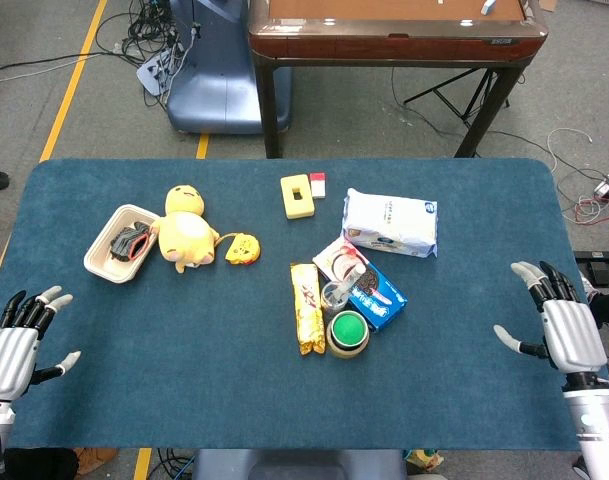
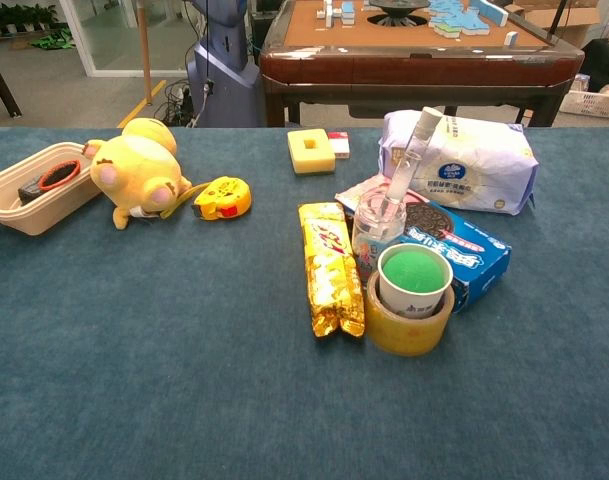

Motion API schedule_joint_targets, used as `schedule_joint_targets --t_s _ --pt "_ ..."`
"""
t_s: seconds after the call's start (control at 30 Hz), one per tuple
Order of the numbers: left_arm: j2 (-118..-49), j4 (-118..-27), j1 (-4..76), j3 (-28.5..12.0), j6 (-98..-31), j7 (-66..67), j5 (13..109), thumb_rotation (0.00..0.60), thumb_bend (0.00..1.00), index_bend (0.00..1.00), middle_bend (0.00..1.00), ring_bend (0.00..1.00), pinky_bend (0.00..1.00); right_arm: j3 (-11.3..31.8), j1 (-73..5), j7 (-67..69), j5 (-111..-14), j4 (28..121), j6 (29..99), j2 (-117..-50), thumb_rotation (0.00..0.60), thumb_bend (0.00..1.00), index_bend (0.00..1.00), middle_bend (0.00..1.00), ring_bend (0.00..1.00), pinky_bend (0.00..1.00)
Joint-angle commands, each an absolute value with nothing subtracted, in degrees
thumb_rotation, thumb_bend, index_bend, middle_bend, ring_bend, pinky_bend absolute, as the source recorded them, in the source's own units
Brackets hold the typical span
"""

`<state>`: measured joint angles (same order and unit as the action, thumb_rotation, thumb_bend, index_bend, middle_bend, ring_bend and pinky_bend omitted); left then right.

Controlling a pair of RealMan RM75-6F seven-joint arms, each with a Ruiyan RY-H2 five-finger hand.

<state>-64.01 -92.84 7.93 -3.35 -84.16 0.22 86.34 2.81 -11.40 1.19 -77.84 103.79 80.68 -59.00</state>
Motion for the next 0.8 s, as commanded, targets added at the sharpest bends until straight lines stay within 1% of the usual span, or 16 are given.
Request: schedule_joint_targets --t_s 0.03,0.23,0.33,0.43,0.5,0.6,0.7,0.8 --pt "-64.0 -92.9 7.9 -3.3 -84.2 0.3 86.4 0.600 0.20 0.18 0.10 0.11 0.00 3.0 -11.3 1.3 -78.3 103.5 80.6 -59.2 0.600 0.28 0.15 0.16 0.05 0.06" --pt "-63.9 -93.1 7.9 -3.3 -84.3 0.3 86.4 0.600 0.20 0.18 0.10 0.11 0.00 3.4 -11.0 2.9 -79.0 104.1 80.0 -59.1 0.600 0.28 0.17 0.17 0.07 0.06" --pt "-64.0 -92.9 7.8 -3.2 -84.4 0.1 86.4 0.600 0.20 0.18 0.10 0.11 0.00 3.6 -11.4 2.3 -79.6 104.6 79.3 -59.0 0.600 0.28 0.22 0.22 0.09 0.06" --pt "-64.0 -92.7 7.7 -3.2 -84.5 -0.1 86.4 0.600 0.20 0.18 0.10 0.11 0.00 4.0 -12.3 2.2 -79.7 105.4 77.8 -59.2 0.600 0.28 0.29 0.23 0.09 0.06" --pt "-64.0 -92.6 7.6 -3.1 -84.5 -0.2 86.4 0.600 0.20 0.18 0.10 0.11 0.00 4.4 -13.3 2.3 -79.5 105.9 76.2 -59.4 0.600 0.28 0.36 0.23 0.09 0.06" --pt "-64.0 -92.5 7.5 -3.1 -84.7 -0.6 86.6 0.600 0.20 0.18 0.10 0.11 0.00 5.5 -15.5 1.6 -78.9 106.2 73.4 -60.3 0.600 0.28 0.42 0.24 0.09 0.06" --pt "-64.0 -92.2 7.2 -2.9 -85.1 -0.9 86.6 0.600 0.20 0.18 0.10 0.11 0.00 7.0 -18.4 0.0 -77.1 105.8 69.8 -62.2 0.600 0.28 0.45 0.25 0.09 0.06" --pt "-64.0 -91.9 6.9 -2.8 -85.3 -1.2 86.6 0.600 0.20 0.18 0.10 0.11 0.00 8.6 -21.2 -1.3 -74.2 104.9 66.2 -64.2 0.600 0.28 0.45 0.25 0.09 0.06"
